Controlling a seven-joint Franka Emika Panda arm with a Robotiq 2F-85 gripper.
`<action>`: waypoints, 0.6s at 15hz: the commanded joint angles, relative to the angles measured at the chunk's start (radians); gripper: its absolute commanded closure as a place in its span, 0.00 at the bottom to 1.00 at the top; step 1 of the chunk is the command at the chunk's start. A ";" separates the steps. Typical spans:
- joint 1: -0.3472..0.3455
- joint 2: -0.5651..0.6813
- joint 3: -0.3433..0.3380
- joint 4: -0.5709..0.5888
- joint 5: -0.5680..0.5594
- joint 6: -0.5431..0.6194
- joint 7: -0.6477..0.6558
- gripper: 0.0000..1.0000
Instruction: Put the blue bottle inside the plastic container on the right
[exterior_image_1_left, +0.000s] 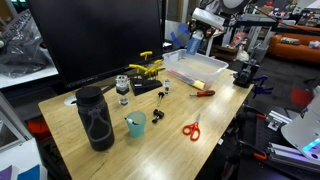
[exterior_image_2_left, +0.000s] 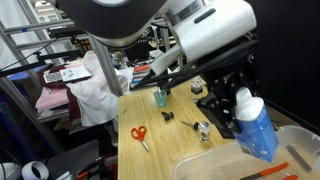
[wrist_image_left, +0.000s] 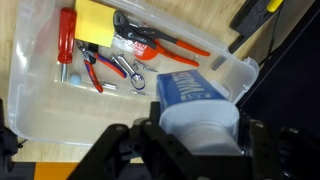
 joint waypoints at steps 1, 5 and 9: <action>0.015 0.135 -0.027 0.093 0.014 0.070 0.066 0.60; 0.048 0.285 -0.073 0.197 0.094 0.101 0.037 0.60; 0.073 0.412 -0.122 0.293 0.173 0.085 0.022 0.60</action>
